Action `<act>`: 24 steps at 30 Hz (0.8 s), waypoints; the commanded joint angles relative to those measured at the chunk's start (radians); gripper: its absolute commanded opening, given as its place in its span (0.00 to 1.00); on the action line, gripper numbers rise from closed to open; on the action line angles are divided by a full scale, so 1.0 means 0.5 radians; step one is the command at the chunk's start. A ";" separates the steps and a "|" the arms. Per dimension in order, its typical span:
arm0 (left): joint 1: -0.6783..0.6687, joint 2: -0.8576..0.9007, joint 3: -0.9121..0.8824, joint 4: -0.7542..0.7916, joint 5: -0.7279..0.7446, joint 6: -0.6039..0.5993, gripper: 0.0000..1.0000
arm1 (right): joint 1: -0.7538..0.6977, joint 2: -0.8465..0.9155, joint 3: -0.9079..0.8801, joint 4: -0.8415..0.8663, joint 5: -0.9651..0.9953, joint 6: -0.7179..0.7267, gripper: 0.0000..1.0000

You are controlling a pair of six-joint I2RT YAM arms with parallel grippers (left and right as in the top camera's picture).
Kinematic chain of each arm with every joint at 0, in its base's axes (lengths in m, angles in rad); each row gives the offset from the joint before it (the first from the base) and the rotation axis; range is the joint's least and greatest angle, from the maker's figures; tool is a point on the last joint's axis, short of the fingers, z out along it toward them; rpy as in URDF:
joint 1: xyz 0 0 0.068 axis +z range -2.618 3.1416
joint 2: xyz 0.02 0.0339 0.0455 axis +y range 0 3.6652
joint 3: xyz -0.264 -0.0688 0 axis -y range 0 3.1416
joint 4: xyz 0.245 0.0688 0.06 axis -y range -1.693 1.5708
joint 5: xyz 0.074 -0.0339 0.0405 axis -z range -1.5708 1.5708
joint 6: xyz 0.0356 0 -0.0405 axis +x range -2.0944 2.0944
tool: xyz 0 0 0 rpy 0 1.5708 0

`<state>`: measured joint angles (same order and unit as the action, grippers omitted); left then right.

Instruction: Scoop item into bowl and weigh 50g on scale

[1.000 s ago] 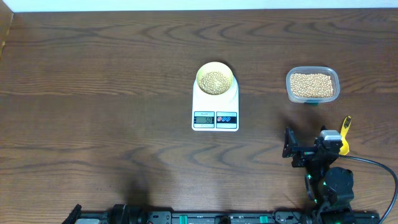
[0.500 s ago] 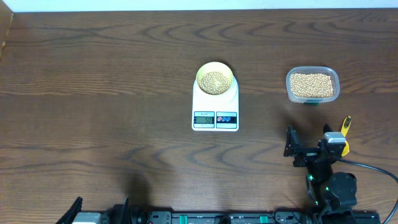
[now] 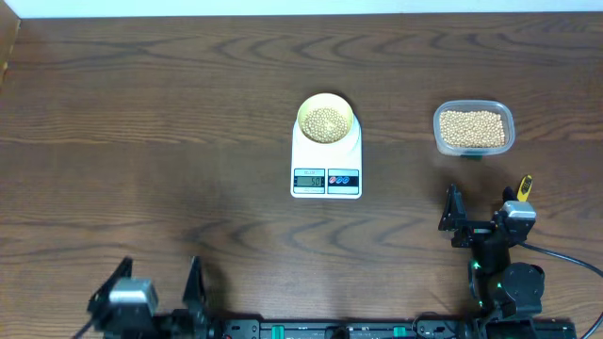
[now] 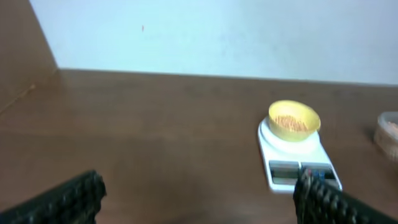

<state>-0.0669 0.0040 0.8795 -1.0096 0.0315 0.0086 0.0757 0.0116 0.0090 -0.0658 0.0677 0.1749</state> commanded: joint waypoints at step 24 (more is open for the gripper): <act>0.008 0.005 -1.599 1.493 -0.001 -0.250 0.99 | -0.154 -0.013 -0.008 0.002 0.002 -0.023 0.99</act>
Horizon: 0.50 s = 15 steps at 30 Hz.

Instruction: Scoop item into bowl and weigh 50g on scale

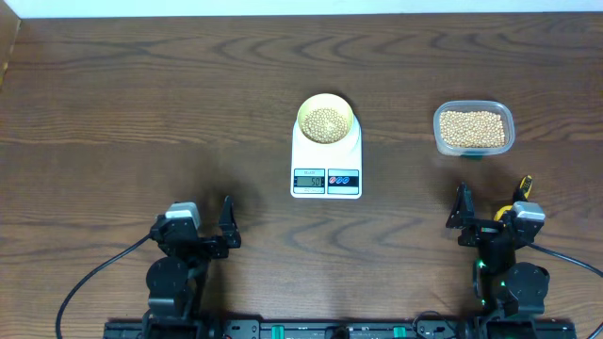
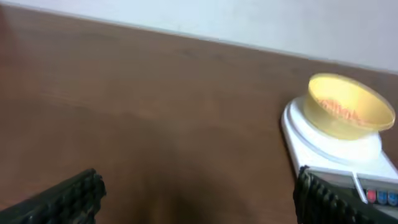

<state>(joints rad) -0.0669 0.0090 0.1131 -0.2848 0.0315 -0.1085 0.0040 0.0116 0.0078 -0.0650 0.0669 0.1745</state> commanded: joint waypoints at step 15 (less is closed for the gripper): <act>0.008 0.029 -0.172 0.336 -0.025 -0.018 0.99 | -0.011 -0.013 -0.006 0.000 0.004 -0.022 0.99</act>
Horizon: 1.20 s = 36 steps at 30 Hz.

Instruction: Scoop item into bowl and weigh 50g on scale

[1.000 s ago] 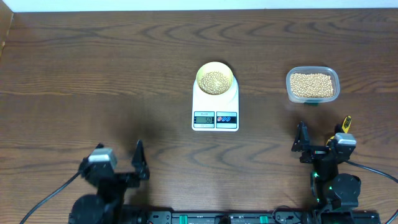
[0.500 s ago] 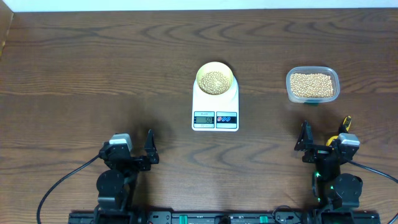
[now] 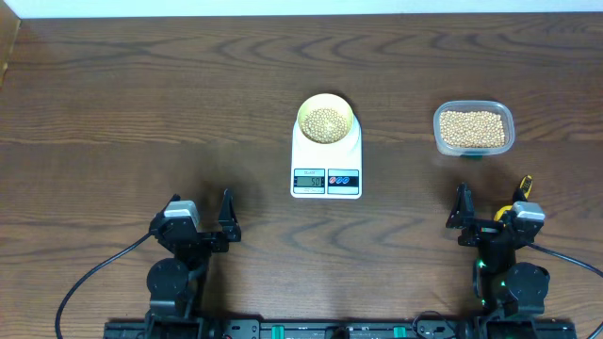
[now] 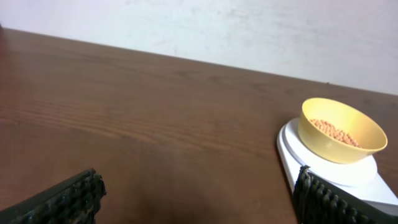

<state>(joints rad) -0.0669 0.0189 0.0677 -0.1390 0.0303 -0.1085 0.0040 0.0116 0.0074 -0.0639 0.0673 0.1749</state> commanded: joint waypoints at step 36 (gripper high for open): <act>0.008 0.196 -0.127 0.134 -0.085 0.057 0.98 | -0.005 -0.013 -0.005 -0.002 0.003 -0.023 0.99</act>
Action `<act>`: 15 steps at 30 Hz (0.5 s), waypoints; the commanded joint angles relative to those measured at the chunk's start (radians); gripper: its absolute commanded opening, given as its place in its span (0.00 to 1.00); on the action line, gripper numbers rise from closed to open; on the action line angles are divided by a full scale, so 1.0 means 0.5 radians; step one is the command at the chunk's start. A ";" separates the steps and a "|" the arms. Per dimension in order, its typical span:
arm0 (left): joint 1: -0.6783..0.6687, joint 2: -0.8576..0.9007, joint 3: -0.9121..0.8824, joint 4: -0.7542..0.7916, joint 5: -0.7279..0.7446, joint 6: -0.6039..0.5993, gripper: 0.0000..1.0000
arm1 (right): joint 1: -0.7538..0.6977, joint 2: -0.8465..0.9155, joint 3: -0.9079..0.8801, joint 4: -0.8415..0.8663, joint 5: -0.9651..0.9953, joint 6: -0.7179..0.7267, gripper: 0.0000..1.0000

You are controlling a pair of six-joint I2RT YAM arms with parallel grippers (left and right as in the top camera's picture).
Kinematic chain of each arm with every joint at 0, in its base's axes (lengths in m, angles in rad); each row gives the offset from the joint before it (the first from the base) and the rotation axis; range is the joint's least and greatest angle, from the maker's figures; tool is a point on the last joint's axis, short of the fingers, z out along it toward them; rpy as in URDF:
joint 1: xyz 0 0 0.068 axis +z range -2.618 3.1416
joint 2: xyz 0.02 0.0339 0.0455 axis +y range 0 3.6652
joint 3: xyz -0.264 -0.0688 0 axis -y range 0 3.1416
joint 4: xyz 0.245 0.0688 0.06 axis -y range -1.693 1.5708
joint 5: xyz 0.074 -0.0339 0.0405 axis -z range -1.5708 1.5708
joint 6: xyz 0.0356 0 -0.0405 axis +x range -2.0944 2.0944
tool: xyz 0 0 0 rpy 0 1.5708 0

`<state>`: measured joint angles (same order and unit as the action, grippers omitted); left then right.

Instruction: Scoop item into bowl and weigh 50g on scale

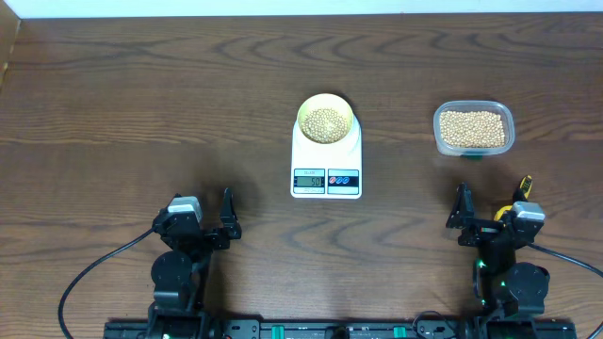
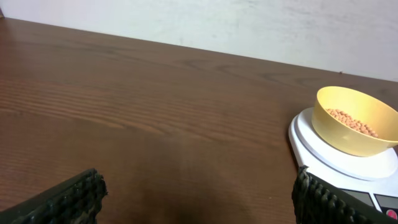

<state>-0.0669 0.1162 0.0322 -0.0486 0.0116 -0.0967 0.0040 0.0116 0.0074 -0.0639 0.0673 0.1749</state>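
A yellow bowl (image 1: 326,121) holding tan beans sits on the white scale (image 1: 326,179), whose display digits are too small to read. The left wrist view shows the bowl (image 2: 354,121) and scale (image 2: 333,155) at the right. A clear container (image 1: 474,128) full of beans stands at the far right. A yellow-and-black handle (image 1: 525,185) lies beside my right gripper (image 1: 490,209), which looks open and holds nothing. My left gripper (image 1: 202,215) rests near the front edge, left of the scale. It is open and empty, its fingertips (image 2: 74,196) wide apart over bare wood.
A small green piece (image 1: 471,156) shows just in front of the bean container. The dark wooden table (image 1: 141,94) ends at a pale wall at the back. Cables run from both arm bases along the front edge.
My left gripper has shifted slightly, so the bowl and scale sit further right in its wrist view. The right arm, bowl, scale and container have not moved.
My left gripper started low at the table's front edge and my right gripper sat tilted by the handle. Both then stood further forward, open and empty. Since then only the left gripper's aim has shifted a little; the beans stay in the bowl.
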 commanded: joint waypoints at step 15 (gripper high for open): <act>0.011 -0.161 -0.056 -0.043 -0.047 0.033 0.98 | -0.005 -0.013 -0.005 -0.003 0.003 -0.023 0.99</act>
<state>-0.0669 0.0814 0.0322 -0.0483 0.0113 -0.0967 0.0040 0.0116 0.0074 -0.0639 0.0673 0.1745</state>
